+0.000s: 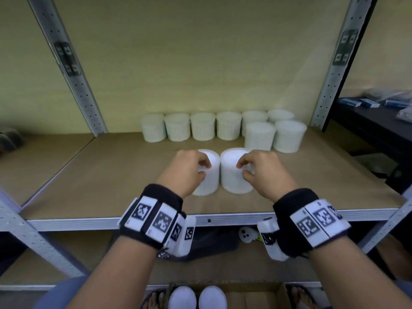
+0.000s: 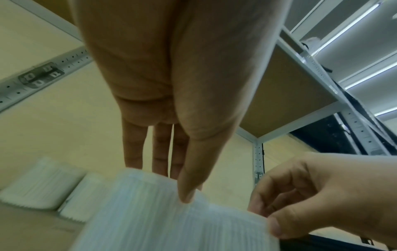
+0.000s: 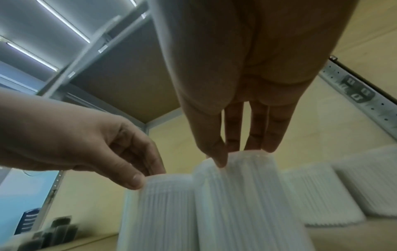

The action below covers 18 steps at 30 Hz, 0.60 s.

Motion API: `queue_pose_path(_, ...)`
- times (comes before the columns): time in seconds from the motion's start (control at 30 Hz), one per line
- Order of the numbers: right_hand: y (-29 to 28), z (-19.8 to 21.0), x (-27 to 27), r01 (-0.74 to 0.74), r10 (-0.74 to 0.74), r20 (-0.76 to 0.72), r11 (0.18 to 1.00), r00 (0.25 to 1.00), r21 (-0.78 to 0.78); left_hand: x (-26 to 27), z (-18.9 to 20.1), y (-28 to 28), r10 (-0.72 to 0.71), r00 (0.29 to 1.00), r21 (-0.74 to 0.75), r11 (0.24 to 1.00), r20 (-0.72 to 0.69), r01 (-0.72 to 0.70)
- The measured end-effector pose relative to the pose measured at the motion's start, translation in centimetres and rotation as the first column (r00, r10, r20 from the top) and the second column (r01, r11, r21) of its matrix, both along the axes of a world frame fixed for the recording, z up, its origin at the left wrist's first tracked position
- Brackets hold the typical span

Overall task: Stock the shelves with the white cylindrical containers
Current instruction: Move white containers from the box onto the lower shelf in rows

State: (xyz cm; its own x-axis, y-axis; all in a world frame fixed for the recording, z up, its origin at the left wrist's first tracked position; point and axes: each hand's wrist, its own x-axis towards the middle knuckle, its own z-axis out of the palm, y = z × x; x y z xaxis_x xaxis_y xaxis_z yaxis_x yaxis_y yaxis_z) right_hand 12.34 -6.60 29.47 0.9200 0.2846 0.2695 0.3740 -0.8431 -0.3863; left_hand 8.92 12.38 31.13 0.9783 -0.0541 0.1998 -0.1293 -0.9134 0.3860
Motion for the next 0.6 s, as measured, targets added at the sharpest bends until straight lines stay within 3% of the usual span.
queue_pose_path(0.3, 1.4, 0.6, 6.7, 0.051, -0.048, -0.071, 0.998, 0.996, 0.035, 6.9, 0.5, 0.3, 0.011, 1.000, -0.010, 1.000, -0.019, -0.012)
queue_pose_path(0.6, 2.4, 0.5, 11.7, 0.068, -0.067, -0.041, 0.997, 0.997, 0.030, 12.1, 0.3, 1.2, 0.001, 1.000, -0.039, 0.999, -0.005, -0.001)
